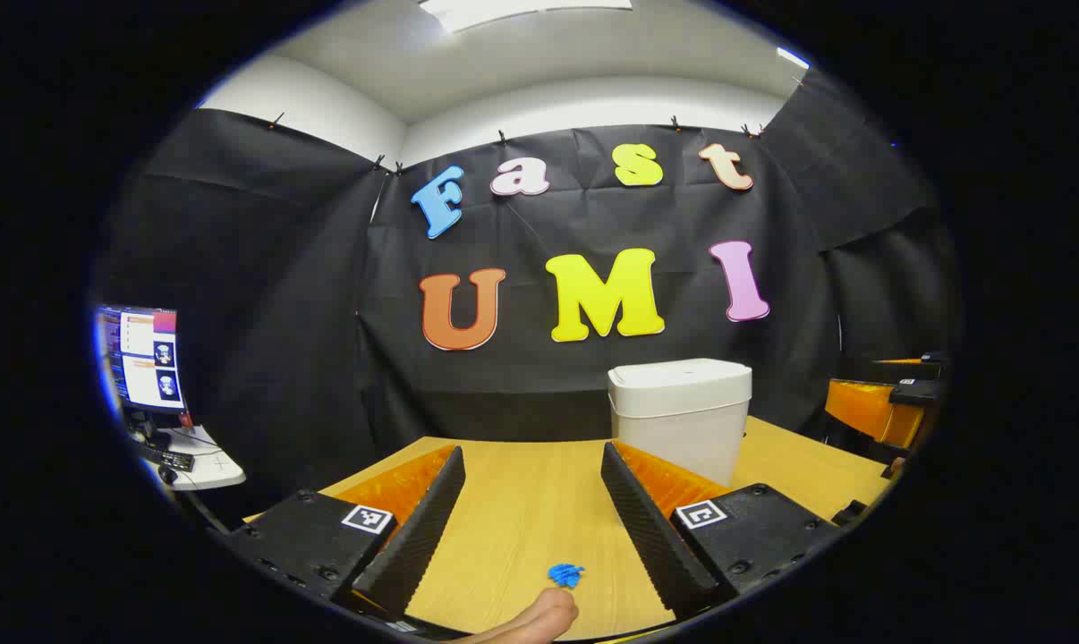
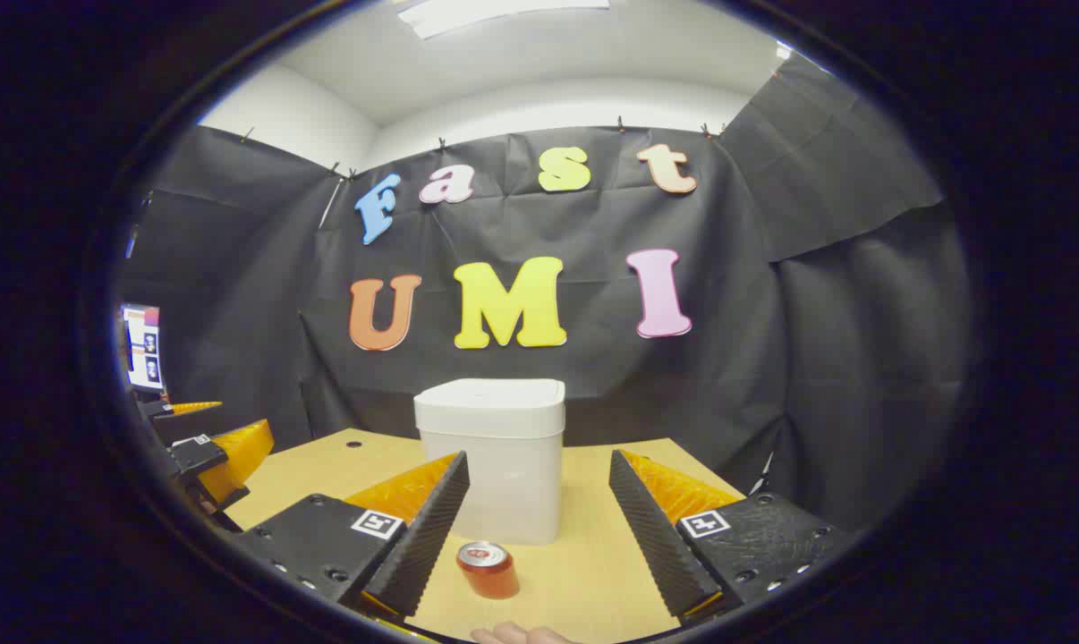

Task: Press the lid of the desktop garbage bin to open it, pick up the crumpled paper on the desktop and throw it into the bin, then pick up the pop can on the desktop and drop it into the bin, and finally close the garbage bin lid.

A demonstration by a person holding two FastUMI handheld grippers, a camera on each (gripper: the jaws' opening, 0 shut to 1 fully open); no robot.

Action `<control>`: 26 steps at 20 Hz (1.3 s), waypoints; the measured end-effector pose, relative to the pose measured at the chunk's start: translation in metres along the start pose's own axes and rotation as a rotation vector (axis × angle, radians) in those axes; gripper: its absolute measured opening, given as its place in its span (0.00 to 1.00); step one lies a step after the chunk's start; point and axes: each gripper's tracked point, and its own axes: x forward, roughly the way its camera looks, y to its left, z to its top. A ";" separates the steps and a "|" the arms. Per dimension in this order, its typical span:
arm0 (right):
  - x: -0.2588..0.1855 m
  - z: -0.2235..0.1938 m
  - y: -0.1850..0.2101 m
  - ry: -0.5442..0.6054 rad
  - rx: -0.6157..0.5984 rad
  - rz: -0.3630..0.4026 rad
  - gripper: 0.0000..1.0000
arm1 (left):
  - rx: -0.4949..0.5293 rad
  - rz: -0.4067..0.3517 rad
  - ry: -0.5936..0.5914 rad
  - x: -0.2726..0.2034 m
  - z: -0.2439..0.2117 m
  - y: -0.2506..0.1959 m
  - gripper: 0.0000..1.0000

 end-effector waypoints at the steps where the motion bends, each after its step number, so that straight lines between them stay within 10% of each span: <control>1: -0.001 -0.003 0.007 0.005 0.005 0.010 0.96 | 0.014 0.005 0.010 -0.001 -0.003 0.005 0.99; 26: 0.018 -0.025 0.046 0.078 -0.053 -0.003 0.95 | -0.042 -0.085 0.115 0.000 -0.040 0.016 0.99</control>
